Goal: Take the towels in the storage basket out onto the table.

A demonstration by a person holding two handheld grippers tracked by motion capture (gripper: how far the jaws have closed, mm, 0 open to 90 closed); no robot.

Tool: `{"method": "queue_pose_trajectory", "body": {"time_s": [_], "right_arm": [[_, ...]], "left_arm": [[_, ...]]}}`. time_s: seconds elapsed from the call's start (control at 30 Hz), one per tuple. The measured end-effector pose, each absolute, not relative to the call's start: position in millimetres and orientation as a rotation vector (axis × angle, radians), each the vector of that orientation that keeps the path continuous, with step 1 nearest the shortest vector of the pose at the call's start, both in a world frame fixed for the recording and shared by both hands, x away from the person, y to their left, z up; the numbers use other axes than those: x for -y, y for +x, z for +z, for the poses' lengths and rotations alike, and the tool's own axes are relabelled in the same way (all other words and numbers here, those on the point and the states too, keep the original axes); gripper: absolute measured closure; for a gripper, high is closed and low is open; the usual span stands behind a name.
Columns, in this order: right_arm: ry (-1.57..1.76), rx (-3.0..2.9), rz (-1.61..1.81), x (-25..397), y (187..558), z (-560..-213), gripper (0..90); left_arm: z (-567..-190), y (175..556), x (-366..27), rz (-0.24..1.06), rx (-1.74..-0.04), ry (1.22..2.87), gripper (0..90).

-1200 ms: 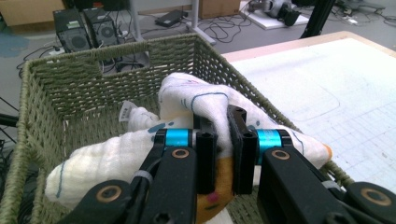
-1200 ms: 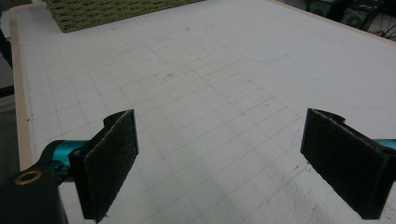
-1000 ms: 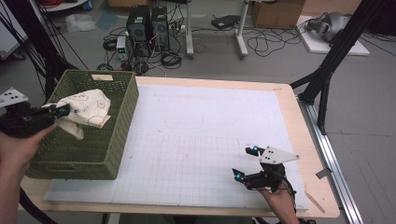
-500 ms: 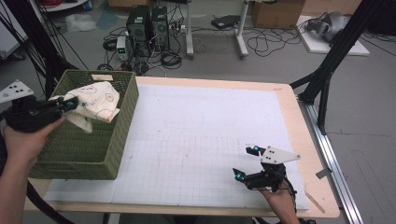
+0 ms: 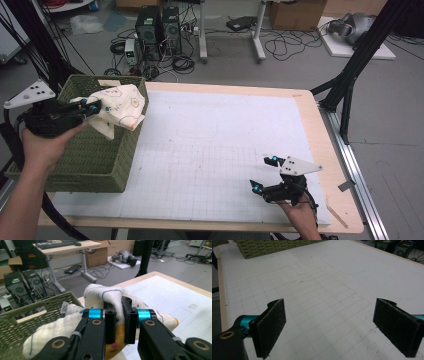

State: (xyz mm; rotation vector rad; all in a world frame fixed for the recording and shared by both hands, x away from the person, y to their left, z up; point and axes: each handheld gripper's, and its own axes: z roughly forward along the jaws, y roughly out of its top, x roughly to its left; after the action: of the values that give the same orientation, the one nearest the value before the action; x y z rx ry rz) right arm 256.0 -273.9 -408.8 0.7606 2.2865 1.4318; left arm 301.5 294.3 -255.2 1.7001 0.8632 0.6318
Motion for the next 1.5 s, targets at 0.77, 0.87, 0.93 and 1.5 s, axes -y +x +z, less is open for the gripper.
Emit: {"method": "queue_pose_trajectory", "body": {"time_s": [0.77, 0.87, 0.93, 1.5], "right_arm": [[0.754, -2.288, 1.438, 273, 256, -408, 10.4], [0.744, -2.288, 1.438, 273, 257, -408, 10.4], [0.751, -2.289, 1.435, 273, 256, -408, 10.4], [0.743, -2.284, 1.445, 273, 256, -408, 10.4]], "left_arm": [[-261, 310, -211, 0.513, -0.711, 1.747, 82.8], [-263, 311, -199, 0.493, -0.693, 1.75, 82.8], [-266, 312, -192, 0.479, -0.684, 1.748, 82.8], [-304, 312, -135, 0.381, -0.656, 1.765, 82.6]]}}
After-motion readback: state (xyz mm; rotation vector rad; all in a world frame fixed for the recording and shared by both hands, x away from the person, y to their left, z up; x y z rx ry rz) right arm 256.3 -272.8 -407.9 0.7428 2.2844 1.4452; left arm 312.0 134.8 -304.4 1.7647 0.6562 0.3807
